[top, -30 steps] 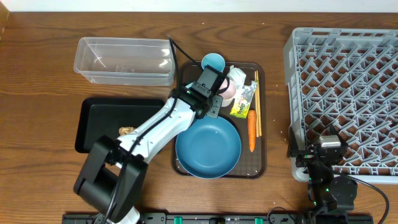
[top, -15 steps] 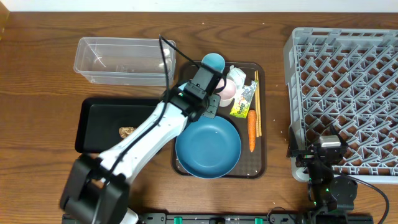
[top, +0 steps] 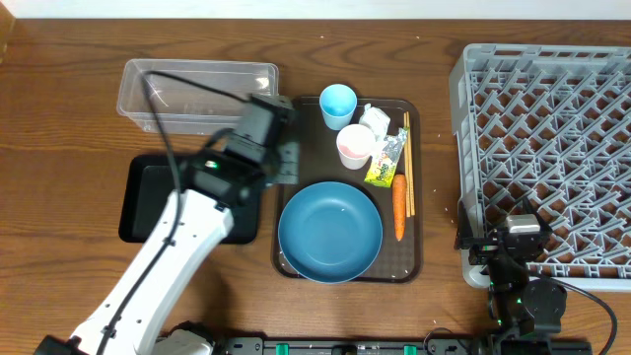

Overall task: Sort waste into correct bins and load items into the dishwasher rack
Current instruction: 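Lift the rice bowl and carry it left over the black tray, then tilt the rice bowl to pour rice onto the black tray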

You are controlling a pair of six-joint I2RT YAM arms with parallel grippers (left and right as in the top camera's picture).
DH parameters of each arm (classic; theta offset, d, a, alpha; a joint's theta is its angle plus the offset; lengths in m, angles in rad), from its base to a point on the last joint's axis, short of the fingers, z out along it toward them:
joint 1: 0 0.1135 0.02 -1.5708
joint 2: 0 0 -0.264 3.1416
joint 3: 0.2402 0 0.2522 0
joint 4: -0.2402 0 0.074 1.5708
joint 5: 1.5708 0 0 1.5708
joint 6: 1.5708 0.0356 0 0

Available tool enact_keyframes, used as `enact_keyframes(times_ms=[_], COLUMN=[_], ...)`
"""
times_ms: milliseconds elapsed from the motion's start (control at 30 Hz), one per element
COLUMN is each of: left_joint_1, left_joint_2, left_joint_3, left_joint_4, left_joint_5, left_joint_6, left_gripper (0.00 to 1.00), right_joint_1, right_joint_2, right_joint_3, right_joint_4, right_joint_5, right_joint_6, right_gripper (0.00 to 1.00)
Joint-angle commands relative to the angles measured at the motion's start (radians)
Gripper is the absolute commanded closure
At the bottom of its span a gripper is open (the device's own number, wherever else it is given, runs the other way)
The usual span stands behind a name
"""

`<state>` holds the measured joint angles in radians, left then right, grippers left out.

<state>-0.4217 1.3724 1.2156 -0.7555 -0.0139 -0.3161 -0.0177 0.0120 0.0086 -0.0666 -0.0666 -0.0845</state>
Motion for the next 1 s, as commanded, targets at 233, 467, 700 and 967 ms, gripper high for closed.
enact_keyframes(times_ms=[233, 467, 700, 967], left_joint_1=[0.271, 0.417, 0.519, 0.581], left_joint_2=[-0.015, -0.015, -0.014, -0.014], left_joint_3=[-0.039, -0.040, -0.085, -0.194], left_joint_4=[-0.005, -0.037, -0.044, 0.011], left_joint_5=[0.364, 0.555, 0.721, 0.838], left_joint_6=[-0.036, -0.033, 0.005, 0.005], left_gripper=[0.94, 0.94, 0.94, 0.94], right_joint_1=[-0.008, -0.008, -0.008, -0.008], right_joint_2=[-0.005, -0.005, -0.005, -0.005], right_joint_3=[-0.003, -0.003, -0.003, -0.003], right_joint_4=[-0.002, -0.002, -0.002, -0.002], right_joint_5=[0.007, 0.007, 0.007, 0.007], right_joint_6=[0.009, 0.009, 0.009, 0.009], right_gripper=[0.01, 0.01, 0.01, 0.01])
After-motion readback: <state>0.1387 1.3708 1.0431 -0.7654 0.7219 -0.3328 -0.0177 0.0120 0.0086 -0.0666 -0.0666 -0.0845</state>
